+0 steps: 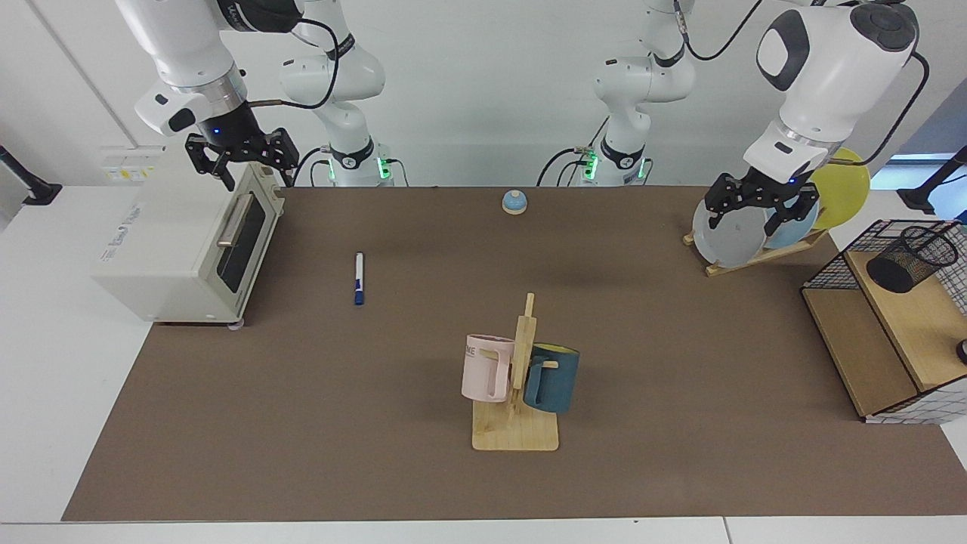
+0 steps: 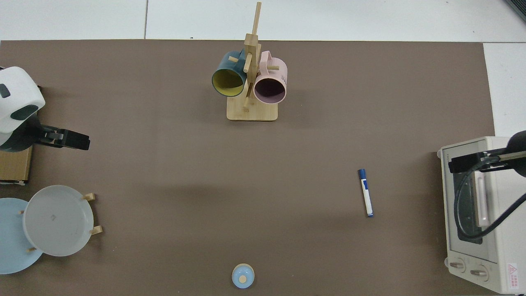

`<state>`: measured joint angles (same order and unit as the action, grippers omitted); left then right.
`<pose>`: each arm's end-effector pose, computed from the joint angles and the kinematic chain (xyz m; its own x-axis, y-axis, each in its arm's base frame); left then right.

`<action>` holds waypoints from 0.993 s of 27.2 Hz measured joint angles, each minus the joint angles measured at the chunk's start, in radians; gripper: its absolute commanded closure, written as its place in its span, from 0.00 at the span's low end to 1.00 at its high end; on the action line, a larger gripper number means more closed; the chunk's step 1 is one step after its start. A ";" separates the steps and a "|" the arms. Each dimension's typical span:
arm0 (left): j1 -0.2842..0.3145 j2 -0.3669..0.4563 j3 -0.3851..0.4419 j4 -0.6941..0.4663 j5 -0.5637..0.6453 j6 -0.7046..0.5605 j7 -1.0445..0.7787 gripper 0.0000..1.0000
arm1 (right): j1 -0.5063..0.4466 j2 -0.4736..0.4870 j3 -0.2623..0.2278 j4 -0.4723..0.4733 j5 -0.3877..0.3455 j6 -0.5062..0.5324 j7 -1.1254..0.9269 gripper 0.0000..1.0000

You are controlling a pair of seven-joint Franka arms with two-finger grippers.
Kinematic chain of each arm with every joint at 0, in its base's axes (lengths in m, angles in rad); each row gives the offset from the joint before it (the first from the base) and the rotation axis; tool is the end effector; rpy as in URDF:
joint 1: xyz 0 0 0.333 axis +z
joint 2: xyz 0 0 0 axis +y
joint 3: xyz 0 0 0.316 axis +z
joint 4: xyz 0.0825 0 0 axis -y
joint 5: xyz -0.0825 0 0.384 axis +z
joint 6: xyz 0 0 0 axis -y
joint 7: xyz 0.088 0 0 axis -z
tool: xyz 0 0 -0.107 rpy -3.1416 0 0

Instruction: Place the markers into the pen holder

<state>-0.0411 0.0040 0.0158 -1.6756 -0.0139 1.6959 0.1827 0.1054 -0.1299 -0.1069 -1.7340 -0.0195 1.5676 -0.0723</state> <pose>0.5640 -0.0156 0.5834 0.9786 -0.2048 0.0185 -0.2050 -0.9787 0.0106 0.5116 -0.0063 0.6161 0.9967 0.0721 -0.0375 0.0722 -0.9974 0.0030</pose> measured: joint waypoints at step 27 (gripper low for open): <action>-0.004 0.059 0.004 0.017 0.000 0.108 0.000 0.00 | 0.087 0.202 0.021 -0.246 0.024 0.420 0.125 0.00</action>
<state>-0.0452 0.0627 0.0198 -1.6587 -0.0138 1.8036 0.1827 0.1923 0.0721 -0.0857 -1.9795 0.0042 1.9877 0.0529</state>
